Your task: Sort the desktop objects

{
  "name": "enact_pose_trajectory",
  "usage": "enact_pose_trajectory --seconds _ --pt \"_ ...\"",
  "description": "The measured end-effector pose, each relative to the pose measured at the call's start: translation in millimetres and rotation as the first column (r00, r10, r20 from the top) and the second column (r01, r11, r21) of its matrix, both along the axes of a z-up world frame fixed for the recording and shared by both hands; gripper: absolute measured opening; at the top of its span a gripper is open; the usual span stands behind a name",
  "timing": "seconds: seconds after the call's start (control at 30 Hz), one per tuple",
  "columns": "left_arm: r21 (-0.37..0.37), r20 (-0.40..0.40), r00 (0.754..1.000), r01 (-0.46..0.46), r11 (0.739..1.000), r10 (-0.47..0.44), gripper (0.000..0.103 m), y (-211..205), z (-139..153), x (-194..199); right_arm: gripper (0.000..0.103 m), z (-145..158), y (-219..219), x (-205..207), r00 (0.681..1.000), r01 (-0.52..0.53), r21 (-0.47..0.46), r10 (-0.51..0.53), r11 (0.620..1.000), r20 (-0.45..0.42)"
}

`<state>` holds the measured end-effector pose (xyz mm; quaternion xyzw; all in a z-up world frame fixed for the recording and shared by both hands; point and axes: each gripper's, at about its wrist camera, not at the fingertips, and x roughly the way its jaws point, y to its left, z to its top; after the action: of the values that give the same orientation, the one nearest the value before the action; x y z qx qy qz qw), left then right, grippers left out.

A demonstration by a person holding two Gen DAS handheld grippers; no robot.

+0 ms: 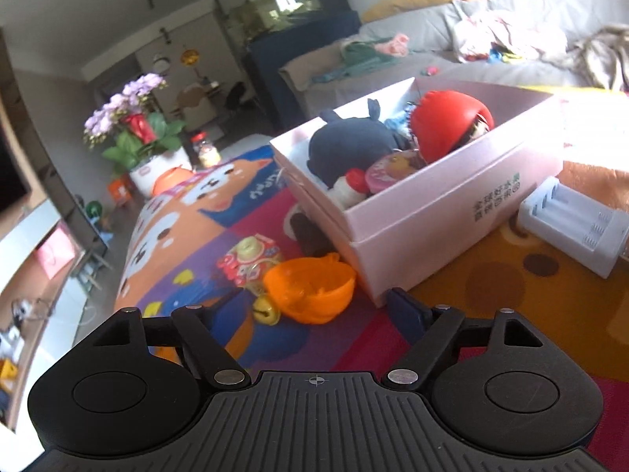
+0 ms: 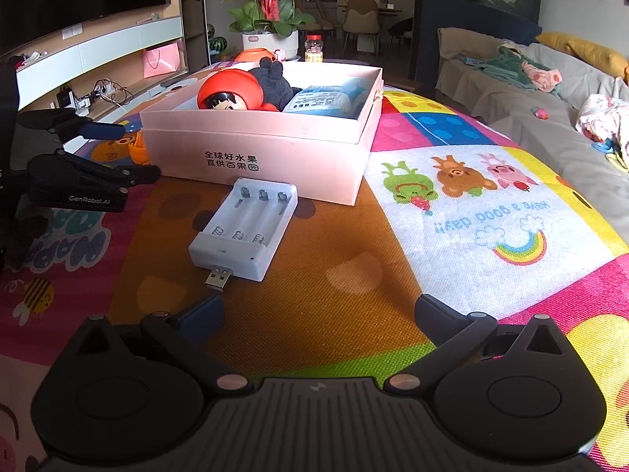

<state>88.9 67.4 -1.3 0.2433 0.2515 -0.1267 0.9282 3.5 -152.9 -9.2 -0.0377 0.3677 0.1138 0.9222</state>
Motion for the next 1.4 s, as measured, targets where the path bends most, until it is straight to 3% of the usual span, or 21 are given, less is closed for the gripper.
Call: enact_pose_trajectory --seconds 0.2,0.37,0.53,0.7,0.9,1.07,1.13,1.3,1.4 --pt "-0.011 -0.028 0.999 0.021 1.0 -0.021 0.081 8.6 1.0 8.9 0.103 0.1 0.0 -0.6 1.0 0.001 0.003 -0.001 1.0 0.0" --pt "-0.036 -0.038 0.999 -0.028 0.999 0.027 0.086 19.6 0.2 12.1 0.103 0.1 0.1 -0.6 1.0 0.002 0.002 -0.002 1.0 0.0" --pt "-0.051 -0.037 0.997 -0.062 0.997 0.061 0.083 24.9 2.6 14.9 0.103 0.1 0.1 -0.5 1.0 0.002 0.003 -0.002 1.0 0.0" --pt "-0.079 -0.044 0.987 -0.156 0.985 0.153 0.083 36.3 2.2 19.1 0.103 0.0 0.1 -0.4 1.0 0.002 0.003 -0.002 1.0 0.0" --pt "-0.071 -0.017 0.994 -0.108 0.992 0.107 0.081 22.5 2.6 23.5 0.103 0.0 0.0 -0.3 1.0 0.002 0.003 -0.002 1.0 0.0" --pt "-0.113 -0.003 0.989 -0.149 0.982 0.15 0.038 20.5 5.7 24.6 0.103 0.0 -0.1 -0.6 1.0 0.003 0.005 -0.003 1.0 -0.001" --pt "-0.113 0.01 0.989 -0.149 0.982 0.151 0.028 20.0 7.0 16.1 0.103 0.0 0.0 -0.4 1.0 0.003 0.006 -0.003 1.0 -0.001" --pt "-0.143 0.002 0.992 -0.122 0.982 0.123 0.019 20.1 10.5 -16.4 0.103 0.0 0.1 -0.1 1.0 0.003 0.004 -0.003 1.0 -0.002" --pt "-0.179 -0.037 0.998 -0.05 0.983 0.044 0.019 11.3 11.1 -39.9 0.103 0.3 0.5 0.2 1.0 -0.001 -0.002 0.001 1.0 -0.004"
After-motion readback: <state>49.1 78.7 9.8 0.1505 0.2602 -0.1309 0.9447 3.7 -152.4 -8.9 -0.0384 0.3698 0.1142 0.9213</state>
